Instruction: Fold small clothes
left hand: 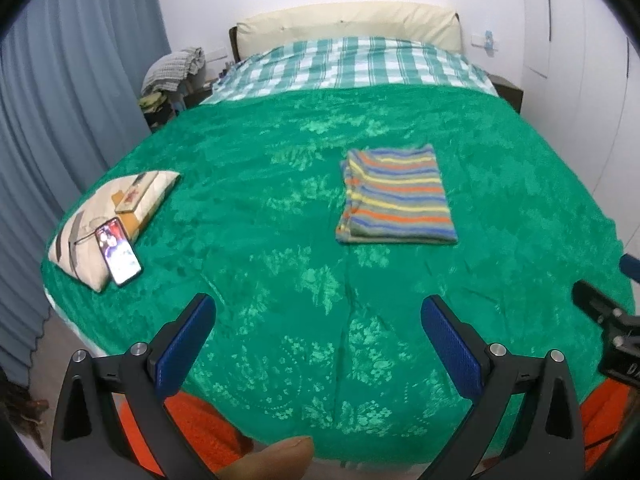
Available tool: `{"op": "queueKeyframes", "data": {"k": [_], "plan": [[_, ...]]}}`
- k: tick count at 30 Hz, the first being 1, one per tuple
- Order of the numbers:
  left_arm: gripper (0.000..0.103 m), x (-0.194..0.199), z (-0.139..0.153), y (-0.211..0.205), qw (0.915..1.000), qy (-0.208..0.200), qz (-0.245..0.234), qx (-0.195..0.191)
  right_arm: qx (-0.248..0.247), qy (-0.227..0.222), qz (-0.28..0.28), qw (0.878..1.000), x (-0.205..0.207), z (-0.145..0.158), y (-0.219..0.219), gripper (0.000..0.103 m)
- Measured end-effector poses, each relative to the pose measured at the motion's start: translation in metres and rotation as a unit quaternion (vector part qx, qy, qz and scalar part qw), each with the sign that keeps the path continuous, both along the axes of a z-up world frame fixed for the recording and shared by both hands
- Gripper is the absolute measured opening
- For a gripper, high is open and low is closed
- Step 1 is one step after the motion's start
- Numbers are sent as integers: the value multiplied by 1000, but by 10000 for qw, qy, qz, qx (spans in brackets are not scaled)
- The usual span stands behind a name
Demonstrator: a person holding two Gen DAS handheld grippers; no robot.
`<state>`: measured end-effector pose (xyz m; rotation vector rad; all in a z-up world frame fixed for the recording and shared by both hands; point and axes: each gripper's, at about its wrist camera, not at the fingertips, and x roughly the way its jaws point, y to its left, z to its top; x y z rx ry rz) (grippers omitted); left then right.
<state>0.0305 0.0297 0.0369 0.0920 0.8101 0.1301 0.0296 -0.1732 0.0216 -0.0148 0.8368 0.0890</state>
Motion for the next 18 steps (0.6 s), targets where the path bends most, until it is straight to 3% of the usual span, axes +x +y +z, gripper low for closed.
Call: {"op": "queueKeyframes", "data": {"k": [9,18], "plan": [[103,2,12,3,9999,-45,102,-39,139,24,-59,9999,3,10,1,99],[103,0,16,-1,9999,3,105,5,137,-249,-73,9996,-3,31,2,103]]}}
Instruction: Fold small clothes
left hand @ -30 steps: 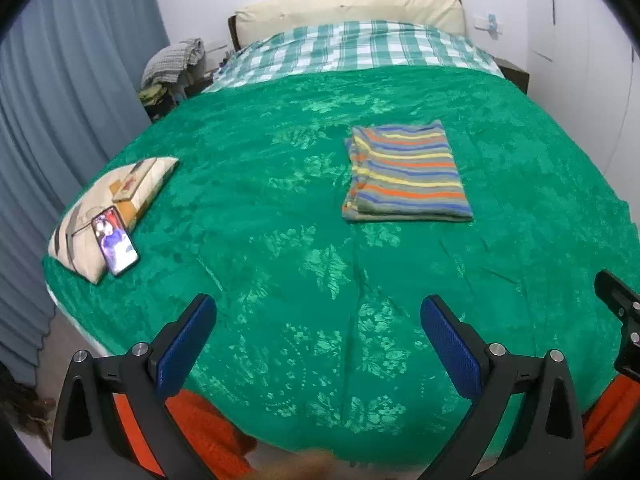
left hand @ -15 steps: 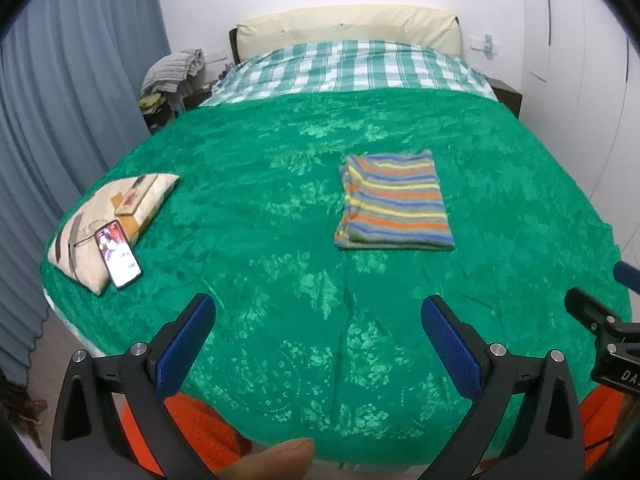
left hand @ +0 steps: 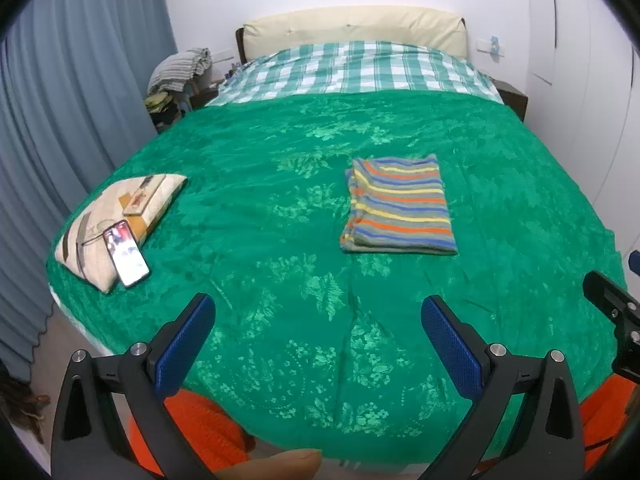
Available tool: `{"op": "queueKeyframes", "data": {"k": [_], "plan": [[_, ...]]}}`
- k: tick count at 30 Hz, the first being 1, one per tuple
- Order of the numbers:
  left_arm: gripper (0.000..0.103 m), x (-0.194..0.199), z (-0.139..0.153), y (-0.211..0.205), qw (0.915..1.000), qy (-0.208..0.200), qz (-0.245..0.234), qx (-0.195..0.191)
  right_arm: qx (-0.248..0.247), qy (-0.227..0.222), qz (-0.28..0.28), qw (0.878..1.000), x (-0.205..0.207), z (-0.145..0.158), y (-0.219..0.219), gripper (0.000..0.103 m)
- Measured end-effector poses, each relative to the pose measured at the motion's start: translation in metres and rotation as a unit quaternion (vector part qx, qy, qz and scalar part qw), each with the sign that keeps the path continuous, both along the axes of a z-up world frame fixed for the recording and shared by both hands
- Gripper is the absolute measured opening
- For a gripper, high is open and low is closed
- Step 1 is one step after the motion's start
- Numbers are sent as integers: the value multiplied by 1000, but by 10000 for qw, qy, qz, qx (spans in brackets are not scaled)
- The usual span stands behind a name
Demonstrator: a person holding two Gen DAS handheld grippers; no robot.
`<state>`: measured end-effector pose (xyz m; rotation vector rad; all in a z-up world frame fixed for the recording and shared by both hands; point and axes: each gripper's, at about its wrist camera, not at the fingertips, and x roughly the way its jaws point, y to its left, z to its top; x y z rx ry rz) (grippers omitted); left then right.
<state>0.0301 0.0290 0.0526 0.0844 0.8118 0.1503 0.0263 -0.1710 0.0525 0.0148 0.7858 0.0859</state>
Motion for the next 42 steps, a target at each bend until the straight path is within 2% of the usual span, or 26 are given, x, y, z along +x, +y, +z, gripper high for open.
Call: {"op": "queueKeyframes", "data": {"k": [13,18,23,26,29,31,35,42], "plan": [[103,-4,5,3,10000,-45,-72,-28,7,-78,184,9998,-4,10,12,103],[103,-4,13,4,9997,-100,-207,53,-174,-68,183,9997,-3,11,17,103],[103,-4,45,0,9987,-383,-235,236,-330,-328,349,9983,0,40,26,103],[103,-7,63,3,9986,-488,-208,-59,-352,-538,379,9972,-4,67,34,103],[103,-9,63,7,9983,-480,-144,-292,-410,-751,324,9958,-13,85,41,103],[103,-9,56,6,9985,-411,-124,-326,-508,-678,223,9962,-15,79,44,103],[103,-5,43,-5,9995,-226,-189,-65,-508,-377,51,9980,-13,55,42,103],[103,-10,44,-16,9984,-433,-366,-58,-550,-324,-167,9978,-14,47,27,103]]}}
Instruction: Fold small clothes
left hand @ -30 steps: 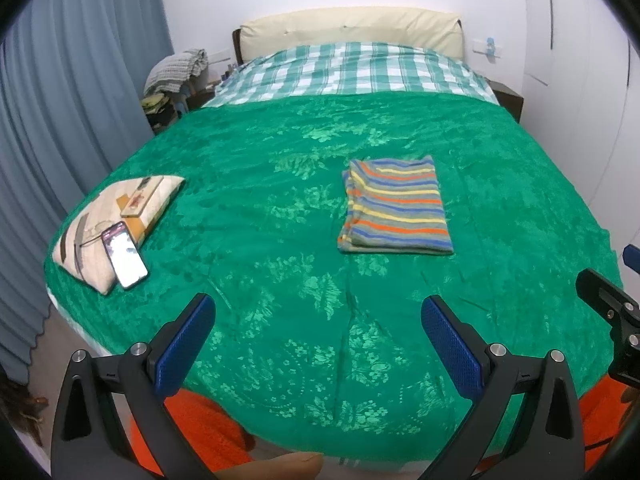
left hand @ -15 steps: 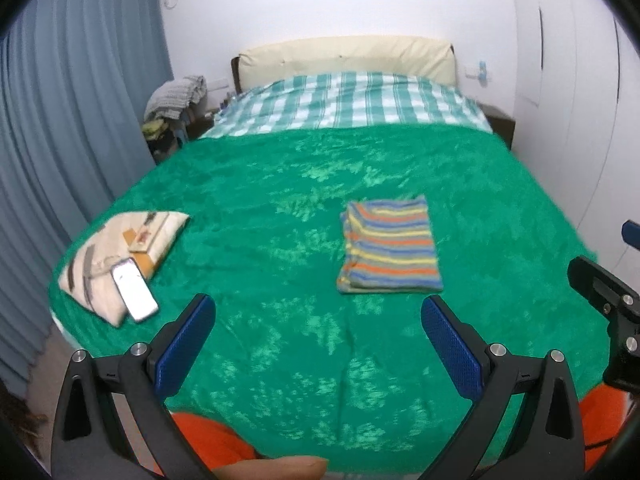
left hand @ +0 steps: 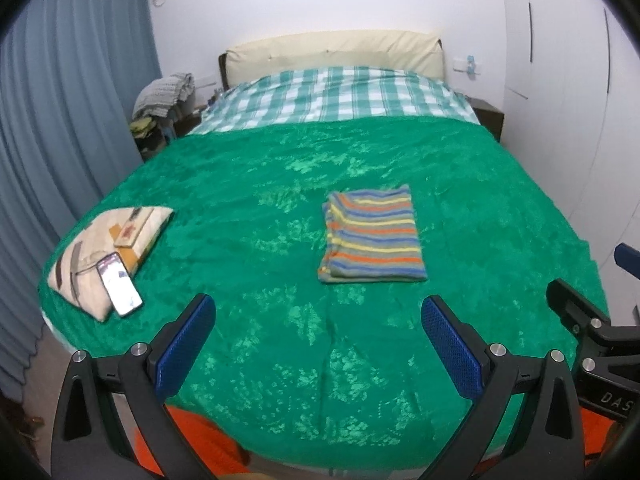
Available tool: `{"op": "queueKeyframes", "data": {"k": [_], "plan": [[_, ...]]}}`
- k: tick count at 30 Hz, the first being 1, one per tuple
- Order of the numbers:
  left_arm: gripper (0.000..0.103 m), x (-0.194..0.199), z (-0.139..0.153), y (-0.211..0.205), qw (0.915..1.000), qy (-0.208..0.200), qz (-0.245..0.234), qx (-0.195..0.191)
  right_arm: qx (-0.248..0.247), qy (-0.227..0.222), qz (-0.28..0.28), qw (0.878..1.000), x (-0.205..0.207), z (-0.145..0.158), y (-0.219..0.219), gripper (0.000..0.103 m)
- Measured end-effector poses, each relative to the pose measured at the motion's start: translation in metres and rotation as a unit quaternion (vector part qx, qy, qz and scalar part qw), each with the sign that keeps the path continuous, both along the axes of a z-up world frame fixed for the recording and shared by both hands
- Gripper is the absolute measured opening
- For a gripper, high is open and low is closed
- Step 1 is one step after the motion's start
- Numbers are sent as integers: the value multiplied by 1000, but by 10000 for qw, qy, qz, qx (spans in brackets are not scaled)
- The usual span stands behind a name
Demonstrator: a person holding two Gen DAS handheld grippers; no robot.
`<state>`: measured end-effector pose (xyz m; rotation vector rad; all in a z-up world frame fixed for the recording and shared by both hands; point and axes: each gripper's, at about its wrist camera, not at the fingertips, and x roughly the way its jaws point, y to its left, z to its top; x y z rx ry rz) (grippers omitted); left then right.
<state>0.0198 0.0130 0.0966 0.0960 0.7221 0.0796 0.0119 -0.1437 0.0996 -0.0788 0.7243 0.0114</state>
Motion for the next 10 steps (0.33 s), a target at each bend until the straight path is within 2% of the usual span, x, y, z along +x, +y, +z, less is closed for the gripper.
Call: {"op": "queueKeyframes", "data": {"k": [10], "plan": [[103,-5,3,-8,9996,-118,-34,255,64,36,-18,10000,0,-3,-4,103]]}}
